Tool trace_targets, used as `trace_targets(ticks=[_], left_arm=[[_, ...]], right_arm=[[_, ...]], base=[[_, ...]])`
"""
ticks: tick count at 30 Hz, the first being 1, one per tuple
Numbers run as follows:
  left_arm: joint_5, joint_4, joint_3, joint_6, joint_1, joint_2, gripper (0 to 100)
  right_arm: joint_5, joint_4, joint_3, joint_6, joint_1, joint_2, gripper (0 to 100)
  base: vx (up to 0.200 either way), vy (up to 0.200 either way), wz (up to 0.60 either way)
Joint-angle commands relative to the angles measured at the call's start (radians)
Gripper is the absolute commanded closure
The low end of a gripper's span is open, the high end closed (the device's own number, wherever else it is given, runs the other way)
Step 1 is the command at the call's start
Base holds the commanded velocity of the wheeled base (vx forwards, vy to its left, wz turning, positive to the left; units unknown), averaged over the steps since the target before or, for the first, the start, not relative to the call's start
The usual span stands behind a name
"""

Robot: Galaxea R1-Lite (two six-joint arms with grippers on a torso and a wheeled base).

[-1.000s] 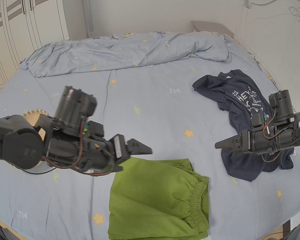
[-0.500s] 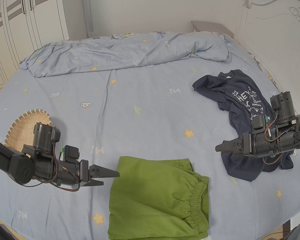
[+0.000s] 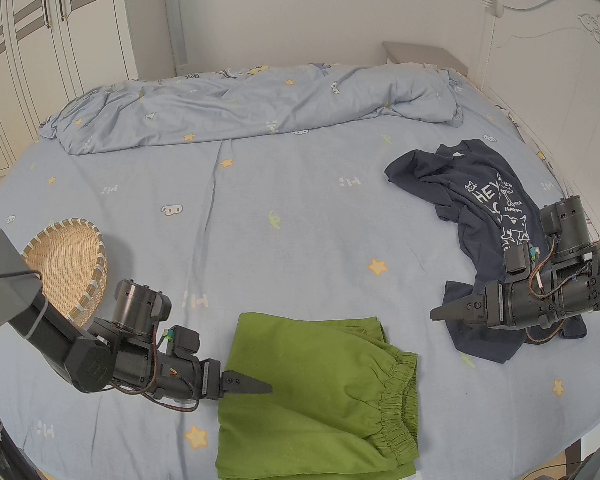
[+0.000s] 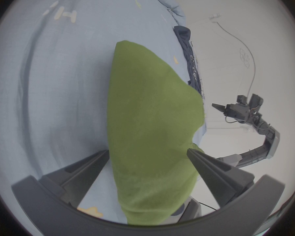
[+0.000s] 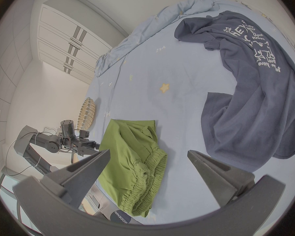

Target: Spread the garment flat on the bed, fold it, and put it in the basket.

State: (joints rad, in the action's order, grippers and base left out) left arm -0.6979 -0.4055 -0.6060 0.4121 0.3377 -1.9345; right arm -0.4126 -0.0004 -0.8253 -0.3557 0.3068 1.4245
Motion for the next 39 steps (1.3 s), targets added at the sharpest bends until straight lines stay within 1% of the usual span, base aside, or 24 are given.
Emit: trace_targets(ticks=[1, 6, 7, 10, 11, 15, 21, 22, 27, 30, 34, 35, 36, 39], left_arm=[[0.055, -0.038, 0.000, 0.004, 0.057, -0.070, 0], [0.051, -0.055, 0.000, 0.011, 0.095, -0.064, 0], [0.049, -0.055, 0.002, 0.013, 0.118, -0.067, 0], [0.049, -0.055, 0.002, 0.011, 0.124, -0.070, 0], [0.049, -0.059, 0.000, 0.011, 0.142, -0.084, 0], [0.049, -0.091, 0.000, 0.014, 0.149, -0.087, 0], [0.049, -0.095, 0.003, 0.016, 0.152, -0.083, 0], [0.051, -0.095, 0.003, 0.016, 0.153, -0.083, 100], [0.057, -0.095, 0.008, 0.039, 0.150, -0.058, 100], [0.061, -0.095, 0.043, 0.047, 0.130, 0.002, 100], [0.063, -0.095, 0.092, 0.051, 0.072, 0.107, 100], [0.063, -0.095, 0.092, 0.051, 0.072, 0.107, 100], [0.066, -0.093, 0.091, 0.063, 0.037, 0.152, 100], [0.074, -0.085, 0.086, 0.111, -0.006, 0.226, 100]], right_arm=[[0.000, 0.000, 0.002, -0.002, 0.002, -0.002, 0], [0.000, 0.000, 0.002, 0.000, 0.002, -0.001, 0], [0.000, 0.000, 0.002, 0.000, 0.002, -0.001, 0], [0.000, 0.000, 0.002, 0.000, 0.002, -0.001, 0], [0.000, -0.001, 0.002, 0.000, 0.002, -0.001, 0], [0.000, -0.001, 0.002, 0.000, 0.003, 0.001, 0], [0.000, -0.001, 0.002, -0.002, 0.005, 0.001, 0], [0.000, -0.001, 0.002, -0.002, 0.005, 0.001, 0], [0.000, -0.001, 0.000, -0.002, 0.005, 0.002, 0], [0.000, -0.001, 0.000, -0.002, 0.005, 0.004, 0], [0.001, -0.001, -0.003, -0.003, 0.020, -0.001, 0], [0.001, -0.001, -0.003, -0.003, 0.020, -0.001, 0], [0.003, -0.001, -0.005, -0.003, 0.021, -0.004, 0], [0.005, 0.000, -0.006, -0.003, 0.021, -0.022, 0]], base=[[0.000, 0.000, 0.00], [0.000, 0.000, 0.00], [0.000, 0.000, 0.00], [0.000, 0.000, 0.00], [0.000, 0.000, 0.00], [0.000, 0.000, 0.00], [0.000, 0.000, 0.00], [0.000, 0.000, 0.00], [0.000, 0.000, 0.00], [0.000, 0.000, 0.00], [0.000, 0.000, 0.00], [0.000, 0.000, 0.00], [0.000, 0.000, 0.00], [0.000, 0.000, 0.00]])
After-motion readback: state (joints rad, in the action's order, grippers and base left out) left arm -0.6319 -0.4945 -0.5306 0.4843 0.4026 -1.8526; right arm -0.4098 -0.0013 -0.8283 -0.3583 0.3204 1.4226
